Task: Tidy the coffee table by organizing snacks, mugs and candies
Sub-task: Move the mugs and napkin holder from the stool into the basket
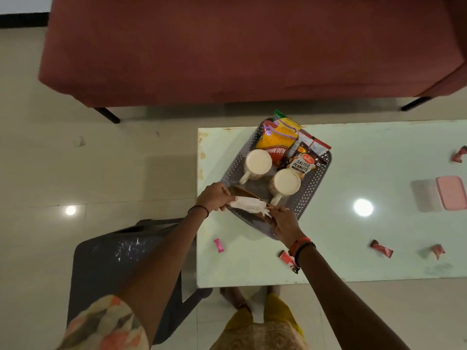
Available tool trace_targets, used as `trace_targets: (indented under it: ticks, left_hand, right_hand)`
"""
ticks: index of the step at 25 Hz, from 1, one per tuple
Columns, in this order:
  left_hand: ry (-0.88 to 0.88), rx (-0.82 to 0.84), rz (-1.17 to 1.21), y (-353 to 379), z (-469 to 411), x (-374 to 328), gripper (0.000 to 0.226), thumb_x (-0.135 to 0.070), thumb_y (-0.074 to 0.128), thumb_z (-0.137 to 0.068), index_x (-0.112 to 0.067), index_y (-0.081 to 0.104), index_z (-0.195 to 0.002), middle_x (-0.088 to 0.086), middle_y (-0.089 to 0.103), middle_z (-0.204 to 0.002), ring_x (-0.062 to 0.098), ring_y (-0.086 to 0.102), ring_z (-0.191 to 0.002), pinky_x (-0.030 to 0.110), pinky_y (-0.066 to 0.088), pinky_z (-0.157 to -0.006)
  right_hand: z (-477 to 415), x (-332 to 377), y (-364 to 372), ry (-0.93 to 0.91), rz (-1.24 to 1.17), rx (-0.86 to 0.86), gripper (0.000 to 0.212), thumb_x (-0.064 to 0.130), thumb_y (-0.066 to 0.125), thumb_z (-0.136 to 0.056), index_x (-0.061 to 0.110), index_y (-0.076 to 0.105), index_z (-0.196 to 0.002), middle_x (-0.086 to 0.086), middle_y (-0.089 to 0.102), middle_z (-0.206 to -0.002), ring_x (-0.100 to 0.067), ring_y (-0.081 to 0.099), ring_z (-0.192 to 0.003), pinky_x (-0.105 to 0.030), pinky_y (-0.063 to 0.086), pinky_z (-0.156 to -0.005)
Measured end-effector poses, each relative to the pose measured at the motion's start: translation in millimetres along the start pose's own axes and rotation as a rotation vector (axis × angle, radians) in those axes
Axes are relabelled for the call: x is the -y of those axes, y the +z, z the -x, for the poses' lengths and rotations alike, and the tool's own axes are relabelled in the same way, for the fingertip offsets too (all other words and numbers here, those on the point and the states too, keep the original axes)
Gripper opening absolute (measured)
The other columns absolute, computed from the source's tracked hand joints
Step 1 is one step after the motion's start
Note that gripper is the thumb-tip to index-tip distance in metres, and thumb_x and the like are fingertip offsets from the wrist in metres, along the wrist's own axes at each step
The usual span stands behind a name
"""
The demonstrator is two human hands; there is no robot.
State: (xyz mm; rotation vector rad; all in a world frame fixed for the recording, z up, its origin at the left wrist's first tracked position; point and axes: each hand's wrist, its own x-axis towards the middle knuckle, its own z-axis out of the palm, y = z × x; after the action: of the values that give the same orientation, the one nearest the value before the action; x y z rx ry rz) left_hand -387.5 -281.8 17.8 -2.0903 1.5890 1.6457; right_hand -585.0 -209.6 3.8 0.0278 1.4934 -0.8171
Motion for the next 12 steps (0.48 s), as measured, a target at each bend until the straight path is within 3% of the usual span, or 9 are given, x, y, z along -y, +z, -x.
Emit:
trace_targets:
  ticks: [4,9,12]
  left_hand:
    - [0.013,-0.047,0.01,-3,-17,-15,0.024,-0.031,0.074,-0.077,-0.021,0.052,-0.077,-0.005,0.062,-0.059,0.0,0.054,-0.032,0.01,0.036,-0.032]
    - [0.085,-0.052,-0.033,-2,-27,-33,0.021,-0.034,0.072,-0.076,-0.024,0.054,-0.073,-0.007,0.064,-0.061,0.001,0.056,-0.035,0.016,0.04,-0.04]
    - [0.106,-0.052,-0.097,4,-29,-36,0.015,-0.03,0.071,-0.078,-0.02,0.062,-0.083,-0.004,0.067,-0.072,0.011,0.064,-0.053,0.022,0.048,-0.05]
  right_hand:
    - [-4,5,-4,0.048,-0.06,-0.035,0.019,-0.009,0.048,-0.093,-0.001,0.055,-0.077,-0.004,0.069,-0.048,-0.011,0.067,-0.042,-0.019,0.051,-0.037]
    - [-2,0,-7,0.08,-0.147,-0.008,0.017,-0.013,0.043,-0.093,-0.004,0.054,-0.085,-0.018,0.064,-0.085,-0.016,0.071,-0.049,-0.022,0.057,-0.045]
    - [-1,-6,-6,0.078,-0.126,-0.016,0.017,-0.015,0.043,-0.092,-0.006,0.055,-0.084,-0.02,0.061,-0.09,-0.015,0.07,-0.048,-0.024,0.06,-0.052]
